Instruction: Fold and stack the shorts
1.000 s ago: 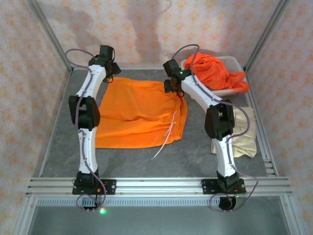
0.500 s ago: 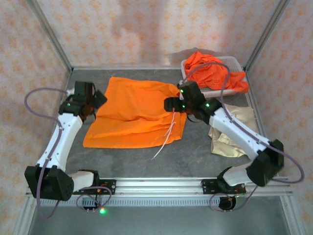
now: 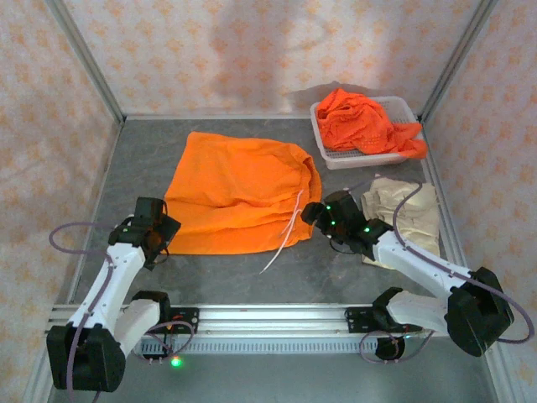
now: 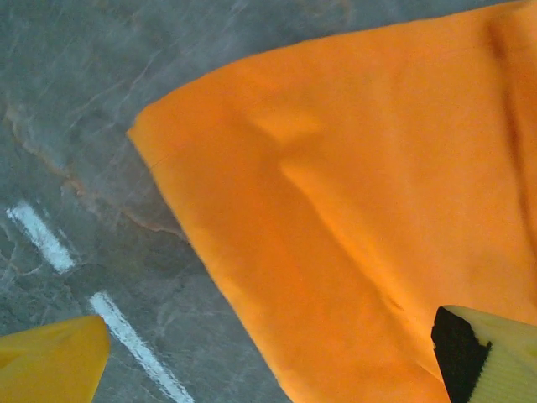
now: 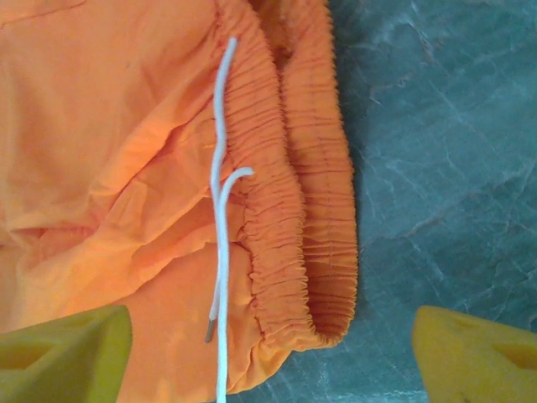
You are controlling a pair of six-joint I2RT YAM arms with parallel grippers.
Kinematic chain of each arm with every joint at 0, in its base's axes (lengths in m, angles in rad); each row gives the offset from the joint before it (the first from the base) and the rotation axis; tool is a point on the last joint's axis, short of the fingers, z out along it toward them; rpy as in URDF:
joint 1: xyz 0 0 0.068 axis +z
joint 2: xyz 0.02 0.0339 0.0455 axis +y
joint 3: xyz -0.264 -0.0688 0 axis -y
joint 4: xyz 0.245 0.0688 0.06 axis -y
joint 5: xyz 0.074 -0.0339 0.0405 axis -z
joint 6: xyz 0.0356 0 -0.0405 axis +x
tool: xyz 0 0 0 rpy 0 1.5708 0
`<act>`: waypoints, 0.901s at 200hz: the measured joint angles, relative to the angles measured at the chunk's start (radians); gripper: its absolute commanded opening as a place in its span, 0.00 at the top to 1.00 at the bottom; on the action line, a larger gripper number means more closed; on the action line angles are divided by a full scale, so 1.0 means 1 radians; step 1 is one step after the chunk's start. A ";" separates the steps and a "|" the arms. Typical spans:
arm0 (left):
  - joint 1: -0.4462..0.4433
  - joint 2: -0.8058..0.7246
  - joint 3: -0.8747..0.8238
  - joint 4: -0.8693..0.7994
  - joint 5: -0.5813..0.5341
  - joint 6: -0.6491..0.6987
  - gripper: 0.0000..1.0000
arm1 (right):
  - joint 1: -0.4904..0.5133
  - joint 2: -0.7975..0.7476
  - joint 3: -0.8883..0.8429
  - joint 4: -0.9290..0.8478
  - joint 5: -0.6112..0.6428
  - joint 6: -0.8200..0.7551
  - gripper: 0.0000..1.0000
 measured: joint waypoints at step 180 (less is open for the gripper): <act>0.021 0.320 -0.037 0.140 0.034 -0.031 0.92 | 0.001 0.186 -0.063 0.142 -0.090 0.334 0.29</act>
